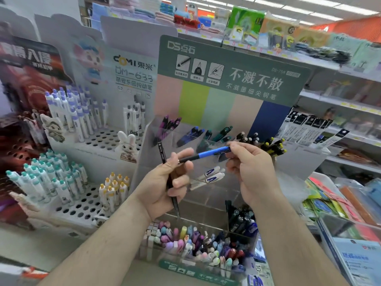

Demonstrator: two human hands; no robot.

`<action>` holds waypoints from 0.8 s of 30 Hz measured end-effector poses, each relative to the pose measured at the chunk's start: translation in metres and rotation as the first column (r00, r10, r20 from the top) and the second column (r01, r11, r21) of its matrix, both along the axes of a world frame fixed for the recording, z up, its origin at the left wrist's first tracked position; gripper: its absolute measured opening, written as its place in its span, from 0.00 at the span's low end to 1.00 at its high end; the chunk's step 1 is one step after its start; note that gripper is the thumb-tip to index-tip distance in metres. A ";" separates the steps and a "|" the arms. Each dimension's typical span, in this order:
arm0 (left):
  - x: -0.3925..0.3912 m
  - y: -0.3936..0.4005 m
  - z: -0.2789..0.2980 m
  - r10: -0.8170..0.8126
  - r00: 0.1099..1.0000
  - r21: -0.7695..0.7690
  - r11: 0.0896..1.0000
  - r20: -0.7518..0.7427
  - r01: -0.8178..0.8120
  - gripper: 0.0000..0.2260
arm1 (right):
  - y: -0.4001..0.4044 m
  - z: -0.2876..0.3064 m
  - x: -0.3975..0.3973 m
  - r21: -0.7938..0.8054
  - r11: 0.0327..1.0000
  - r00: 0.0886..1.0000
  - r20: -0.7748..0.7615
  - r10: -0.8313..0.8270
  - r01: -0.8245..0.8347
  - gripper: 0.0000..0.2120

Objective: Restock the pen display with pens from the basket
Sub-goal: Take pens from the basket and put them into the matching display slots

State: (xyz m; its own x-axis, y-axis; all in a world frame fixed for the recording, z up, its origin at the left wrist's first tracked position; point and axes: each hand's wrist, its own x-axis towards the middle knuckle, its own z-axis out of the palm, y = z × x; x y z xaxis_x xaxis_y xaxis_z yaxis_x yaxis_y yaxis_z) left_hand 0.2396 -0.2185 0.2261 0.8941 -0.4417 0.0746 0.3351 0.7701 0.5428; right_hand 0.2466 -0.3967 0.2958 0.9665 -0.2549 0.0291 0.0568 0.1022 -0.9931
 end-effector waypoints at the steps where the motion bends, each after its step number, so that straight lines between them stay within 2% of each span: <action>1: 0.002 0.004 -0.001 -0.051 0.998 -0.099 0.994 0.039 0.055 0.21 | 0.004 -0.002 0.000 0.038 0.999 1.000 -0.004 0.016 -0.016 0.09; 4: 0.007 0.012 -0.002 -0.181 0.965 -0.300 0.925 0.189 0.232 0.18 | 0.013 -0.005 0.000 0.101 0.994 0.999 0.015 0.029 -0.030 0.08; 7: 0.010 0.018 0.001 -0.225 0.952 -0.374 0.881 0.210 0.290 0.16 | 0.022 -0.005 0.001 0.068 0.998 0.998 0.056 -0.005 0.001 0.07; 9: 0.009 0.021 0.006 -0.188 0.965 -0.357 0.902 0.183 0.243 0.14 | 0.028 -0.003 0.002 0.087 0.996 0.995 0.094 -0.030 0.022 0.07; 13: 0.009 0.027 0.019 0.070 0.996 -0.128 0.989 -0.055 -0.077 0.10 | 0.029 0.015 0.007 0.096 0.966 0.930 0.264 -0.257 0.240 0.09; 16: 0.010 0.032 0.021 0.177 0.971 -0.015 0.983 -0.161 -0.182 0.11 | 0.027 0.028 0.018 -0.098 0.891 0.809 0.471 -0.351 0.443 0.05; 19: 0.010 0.035 0.019 0.221 0.958 0.104 0.973 -0.182 -0.204 0.08 | 0.034 0.032 0.031 -0.308 0.794 0.757 0.595 -0.269 0.525 0.04; 21: 0.010 0.036 0.019 0.246 0.956 0.170 0.961 -0.160 -0.219 0.08 | 0.043 0.031 0.039 -0.441 0.732 0.776 0.603 -0.186 0.519 0.05; 24: 0.009 0.038 0.018 0.277 0.953 0.265 0.935 -0.123 -0.237 0.08 | 0.058 0.024 0.052 -0.630 0.652 0.855 0.515 -0.056 0.422 0.06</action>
State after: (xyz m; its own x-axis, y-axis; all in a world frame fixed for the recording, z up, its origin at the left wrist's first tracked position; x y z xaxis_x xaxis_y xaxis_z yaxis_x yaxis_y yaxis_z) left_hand 0.2489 -0.1806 0.2442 0.9708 -0.1821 -0.1559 0.2392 0.6914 0.6817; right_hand 0.2982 -0.3389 0.3196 0.7103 -0.1982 0.6755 0.3904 -0.6876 -0.6122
